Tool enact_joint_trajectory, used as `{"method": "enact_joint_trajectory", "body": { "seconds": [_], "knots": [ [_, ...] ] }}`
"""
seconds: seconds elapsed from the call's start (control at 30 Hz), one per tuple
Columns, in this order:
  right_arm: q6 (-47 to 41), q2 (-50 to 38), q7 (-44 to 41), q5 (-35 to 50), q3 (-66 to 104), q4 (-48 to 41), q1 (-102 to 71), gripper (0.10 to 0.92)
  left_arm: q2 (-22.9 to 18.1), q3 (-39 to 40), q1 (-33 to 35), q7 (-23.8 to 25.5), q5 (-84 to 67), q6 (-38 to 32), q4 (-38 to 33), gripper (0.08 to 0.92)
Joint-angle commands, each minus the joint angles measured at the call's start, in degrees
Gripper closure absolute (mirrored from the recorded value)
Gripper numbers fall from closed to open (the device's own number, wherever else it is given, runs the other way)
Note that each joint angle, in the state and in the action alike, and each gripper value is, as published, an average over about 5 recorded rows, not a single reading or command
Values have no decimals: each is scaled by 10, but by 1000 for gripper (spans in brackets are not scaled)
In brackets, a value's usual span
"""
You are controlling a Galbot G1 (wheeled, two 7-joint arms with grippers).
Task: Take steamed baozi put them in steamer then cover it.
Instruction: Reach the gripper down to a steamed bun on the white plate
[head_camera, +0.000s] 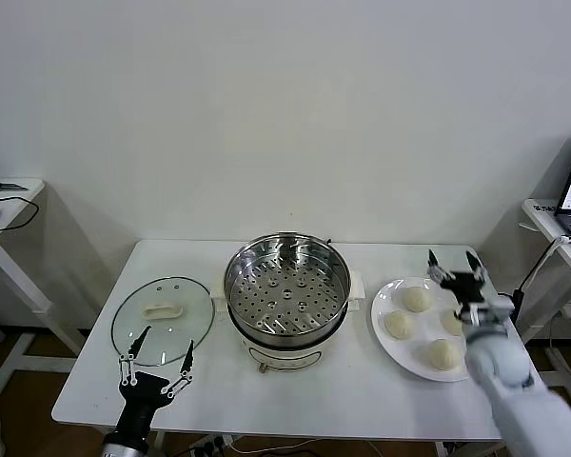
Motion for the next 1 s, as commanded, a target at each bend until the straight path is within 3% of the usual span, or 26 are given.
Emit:
{"method": "enact_joint_trajectory", "body": {
  "seconds": [0.03,0.17,0.33,0.63,1.0],
  "knots": [
    [-3,-61,-296,-58,-182,-173,223,203,-1,-1,3,-7,0,-3,-6,177],
    [46,-45,-471,-173,-234,-245,294,203,-3,-4,4,-14,-1,-5,-6,177],
    [70,-29,-569,-303,-288,-265,339,203,-5,-6,5,-20,-2,-6,-5,177],
    [84,35,-592,-451,-356,-289,380,203,-11,-7,7,-28,-1,-5,-10,177],
    [99,72,-577,-533,-347,-329,367,203,-15,-16,14,-34,-1,-12,-12,177]
  ]
}}
